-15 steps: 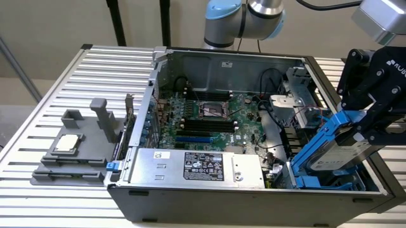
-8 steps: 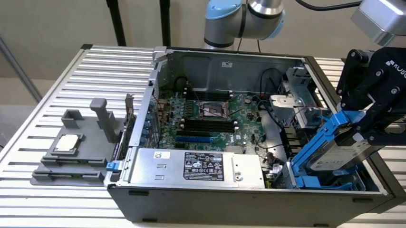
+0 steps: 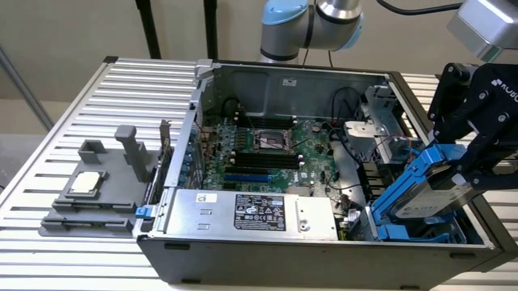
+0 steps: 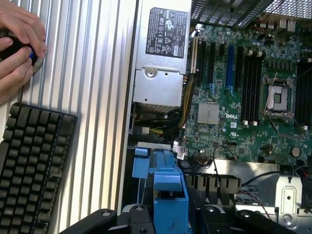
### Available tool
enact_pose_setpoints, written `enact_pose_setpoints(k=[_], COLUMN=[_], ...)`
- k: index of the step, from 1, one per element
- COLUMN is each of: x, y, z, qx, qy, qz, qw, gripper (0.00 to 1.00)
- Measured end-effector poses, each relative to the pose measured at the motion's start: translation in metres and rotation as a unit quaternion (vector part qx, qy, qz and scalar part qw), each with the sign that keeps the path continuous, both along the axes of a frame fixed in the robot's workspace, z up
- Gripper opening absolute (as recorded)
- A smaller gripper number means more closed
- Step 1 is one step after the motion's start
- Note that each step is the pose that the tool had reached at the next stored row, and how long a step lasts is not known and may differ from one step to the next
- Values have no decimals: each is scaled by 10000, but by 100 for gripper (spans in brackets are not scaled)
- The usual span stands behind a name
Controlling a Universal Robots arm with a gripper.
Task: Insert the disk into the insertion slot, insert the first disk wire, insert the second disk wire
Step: 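Insert the disk into the insertion slot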
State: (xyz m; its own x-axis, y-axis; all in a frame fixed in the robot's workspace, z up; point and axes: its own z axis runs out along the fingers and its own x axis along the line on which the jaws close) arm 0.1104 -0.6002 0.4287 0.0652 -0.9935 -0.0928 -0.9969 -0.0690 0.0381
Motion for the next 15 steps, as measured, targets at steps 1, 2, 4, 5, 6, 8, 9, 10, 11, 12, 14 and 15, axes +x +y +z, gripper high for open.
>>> enact_pose_setpoints(k=[1, 2, 4, 5, 6, 8, 9, 10, 11, 12, 14, 15], x=[0, 0, 0, 0, 0, 0, 0, 0, 0, 0, 0, 0], y=[0, 0, 0, 0, 0, 0, 0, 0, 0, 0, 0, 0], z=[2, 2, 2, 1, 1, 1, 1, 1, 1, 0, 0, 0], qx=[-2, -2, -3, -2, -2, -1, -2, -3, -2, -1, -1, -1], qy=[0, 0, 0, 0, 0, 0, 0, 0, 0, 0, 0, 0], qz=[0, 1, 3, 3, 4, 5, 6, 6, 6, 6, 7, 6], qw=[10000, 10000, 10000, 10000, 10000, 10000, 10000, 10000, 10000, 10000, 10000, 10000], gripper=[40, 40, 40, 40, 40, 40, 40, 32, 32, 32, 32, 32])
